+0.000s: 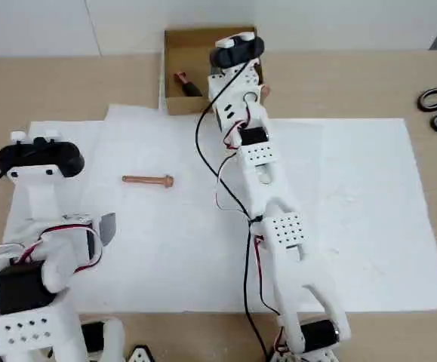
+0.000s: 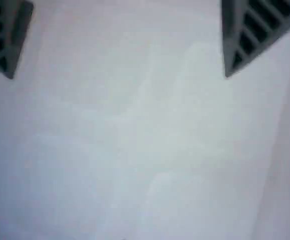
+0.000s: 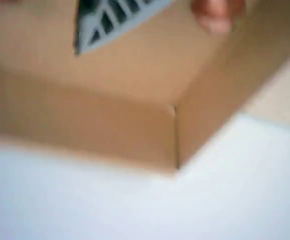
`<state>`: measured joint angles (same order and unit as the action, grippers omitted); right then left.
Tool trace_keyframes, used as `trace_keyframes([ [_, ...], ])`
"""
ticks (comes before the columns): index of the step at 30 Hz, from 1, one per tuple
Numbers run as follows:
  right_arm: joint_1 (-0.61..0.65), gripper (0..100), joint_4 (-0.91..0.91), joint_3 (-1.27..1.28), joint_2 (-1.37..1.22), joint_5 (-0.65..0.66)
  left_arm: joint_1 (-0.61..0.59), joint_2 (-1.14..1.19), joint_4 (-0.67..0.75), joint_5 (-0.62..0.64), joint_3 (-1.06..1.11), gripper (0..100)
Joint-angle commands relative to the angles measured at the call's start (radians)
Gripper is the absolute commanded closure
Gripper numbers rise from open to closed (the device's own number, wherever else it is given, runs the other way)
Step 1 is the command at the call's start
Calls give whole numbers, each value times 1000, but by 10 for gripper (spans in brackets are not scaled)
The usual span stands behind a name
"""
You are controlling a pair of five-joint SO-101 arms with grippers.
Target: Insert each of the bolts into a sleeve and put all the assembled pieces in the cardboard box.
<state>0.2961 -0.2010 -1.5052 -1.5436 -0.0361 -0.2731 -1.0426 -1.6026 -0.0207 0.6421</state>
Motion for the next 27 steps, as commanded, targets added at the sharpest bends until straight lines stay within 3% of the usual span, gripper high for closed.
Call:
trace_keyframes([
  [1,-13,843,-70,-149,22,8,0,-12,25,-3,-4,746],
  [7,-50,843,-191,-180,134,8,0,-12,25,-3,-4,746],
  [16,-93,843,-545,-180,447,3,0,-12,25,-3,-4,746],
  [27,-64,843,-1288,-176,777,2,0,-12,25,-3,-4,746],
])
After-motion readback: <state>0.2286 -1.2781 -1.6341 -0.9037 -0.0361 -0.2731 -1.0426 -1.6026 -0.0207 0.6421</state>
